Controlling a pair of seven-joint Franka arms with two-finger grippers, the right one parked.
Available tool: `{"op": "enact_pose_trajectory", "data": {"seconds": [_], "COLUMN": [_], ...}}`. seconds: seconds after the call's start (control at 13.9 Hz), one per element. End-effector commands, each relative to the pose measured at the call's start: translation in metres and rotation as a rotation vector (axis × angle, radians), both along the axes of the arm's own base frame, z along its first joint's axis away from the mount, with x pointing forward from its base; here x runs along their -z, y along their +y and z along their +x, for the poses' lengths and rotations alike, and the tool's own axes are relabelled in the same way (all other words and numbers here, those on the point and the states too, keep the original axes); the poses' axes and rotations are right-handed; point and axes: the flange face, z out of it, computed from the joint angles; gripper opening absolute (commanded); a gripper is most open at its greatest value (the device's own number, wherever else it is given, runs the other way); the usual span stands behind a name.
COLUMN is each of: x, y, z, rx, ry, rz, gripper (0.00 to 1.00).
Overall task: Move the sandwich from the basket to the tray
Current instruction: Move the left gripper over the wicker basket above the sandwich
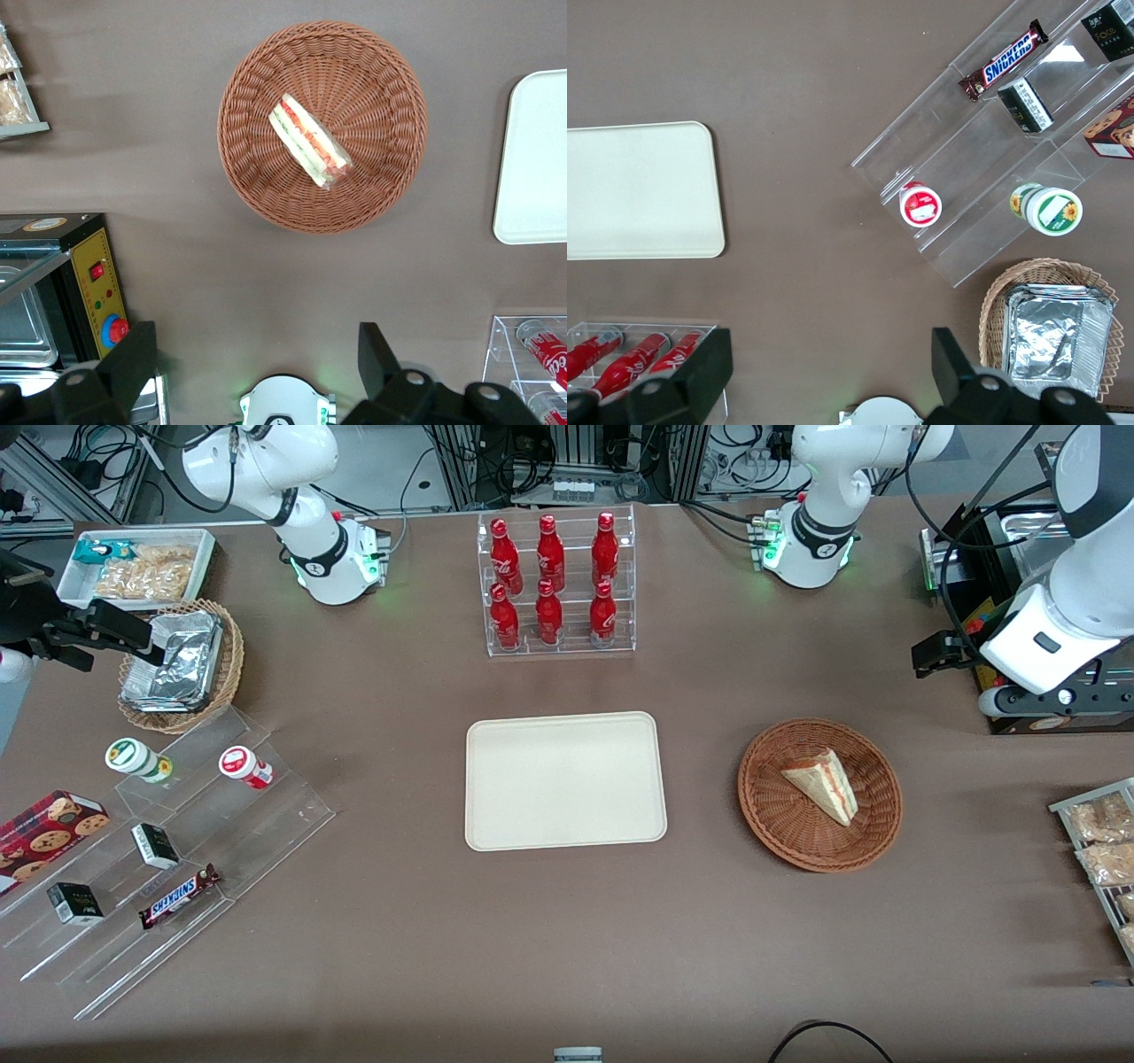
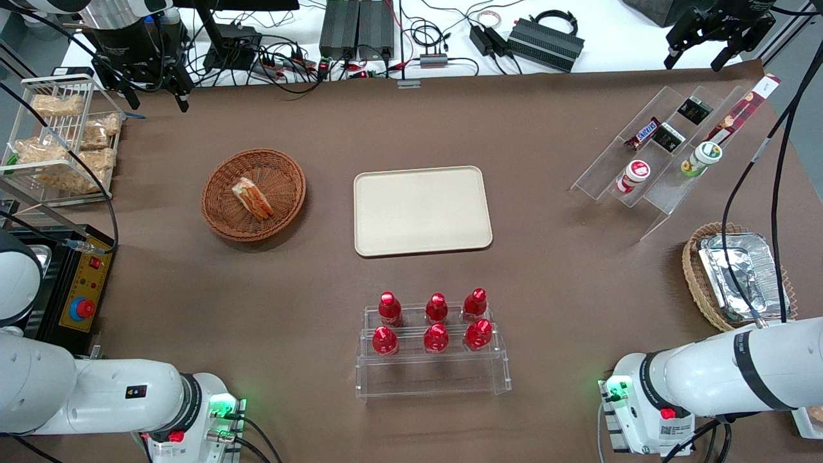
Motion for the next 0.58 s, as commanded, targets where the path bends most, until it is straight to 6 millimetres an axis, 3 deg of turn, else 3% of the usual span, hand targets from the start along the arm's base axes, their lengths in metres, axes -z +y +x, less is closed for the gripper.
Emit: {"op": "enact_pose_trajectory", "data": {"seconds": [0.0, 0.14, 0.5], "x": [-0.002, 0.012, 0.085], "y": [-0.003, -0.003, -0.004], "z": [0.003, 0.004, 0.008], "rx": [-0.012, -0.012, -0.002], "ry": [-0.002, 0.018, 0.011], "rz": [0.002, 0.004, 0.002], "gripper": [1.00, 1.00, 1.00]}}
